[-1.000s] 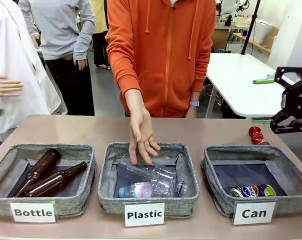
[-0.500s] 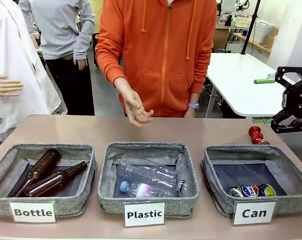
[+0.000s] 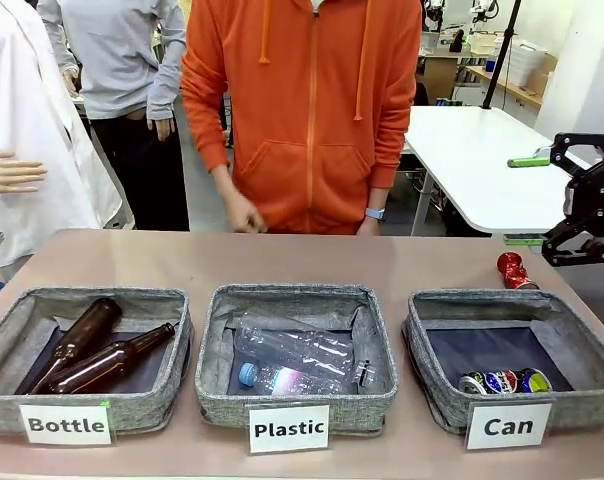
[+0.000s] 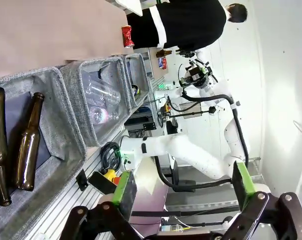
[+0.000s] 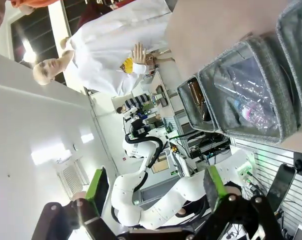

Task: Sort the can waste into the basket.
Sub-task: Pick up the can waste from the table and place it in the right Fabric basket.

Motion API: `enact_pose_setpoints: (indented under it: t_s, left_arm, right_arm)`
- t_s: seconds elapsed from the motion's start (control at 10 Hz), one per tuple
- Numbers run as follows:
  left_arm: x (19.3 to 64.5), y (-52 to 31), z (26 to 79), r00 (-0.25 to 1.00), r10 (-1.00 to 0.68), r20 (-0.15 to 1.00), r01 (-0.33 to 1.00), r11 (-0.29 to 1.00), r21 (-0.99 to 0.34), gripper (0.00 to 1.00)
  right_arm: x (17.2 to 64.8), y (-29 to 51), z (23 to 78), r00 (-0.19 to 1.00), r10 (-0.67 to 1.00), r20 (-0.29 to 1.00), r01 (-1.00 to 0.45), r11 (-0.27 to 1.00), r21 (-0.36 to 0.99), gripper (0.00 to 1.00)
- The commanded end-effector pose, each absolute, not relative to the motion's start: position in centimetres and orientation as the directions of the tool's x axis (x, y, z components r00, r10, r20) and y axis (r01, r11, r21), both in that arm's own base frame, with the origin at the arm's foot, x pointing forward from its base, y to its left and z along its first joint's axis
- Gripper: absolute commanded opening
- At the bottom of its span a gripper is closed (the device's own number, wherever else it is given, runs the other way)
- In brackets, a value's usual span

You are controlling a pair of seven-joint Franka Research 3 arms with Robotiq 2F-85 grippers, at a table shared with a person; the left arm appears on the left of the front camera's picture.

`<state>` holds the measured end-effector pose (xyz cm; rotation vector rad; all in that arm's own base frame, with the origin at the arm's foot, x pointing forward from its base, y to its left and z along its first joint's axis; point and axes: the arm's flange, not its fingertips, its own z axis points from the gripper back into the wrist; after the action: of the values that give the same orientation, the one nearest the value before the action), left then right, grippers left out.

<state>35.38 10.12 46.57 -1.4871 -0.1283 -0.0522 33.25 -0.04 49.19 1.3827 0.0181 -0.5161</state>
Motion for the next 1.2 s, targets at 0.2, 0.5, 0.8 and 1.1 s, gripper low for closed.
enact_pose_setpoints:
  t_s: [0.2,0.5,0.8,1.1]
  left_arm:
    - [35.2,10.0,46.7,0.993,0.051,0.107,0.103,0.083,-0.991,1.0]
    - [35.2,10.0,46.7,0.993,0.051,0.107,0.103,0.083,-0.991,1.0]
    - [35.2,10.0,46.7,0.993,0.051,0.107,0.103,0.083,-0.991,1.0]
    - [35.2,10.0,46.7,0.993,0.051,0.107,0.103,0.083,-0.991,1.0]
  right_arm:
    - [33.1,0.1,49.3,0.894,-0.324,-0.309,0.356,0.095,0.93,1.0]
    - [35.5,1.1,51.2,0.925,-0.337,-0.175,0.28,0.296,0.913,1.0]
    - [42.4,1.0,52.2,0.927,-0.36,0.11,0.243,0.795,0.555,1.0]
    - [46.2,-0.1,51.3,0.885,-0.298,0.356,0.247,0.952,0.182,1.0]
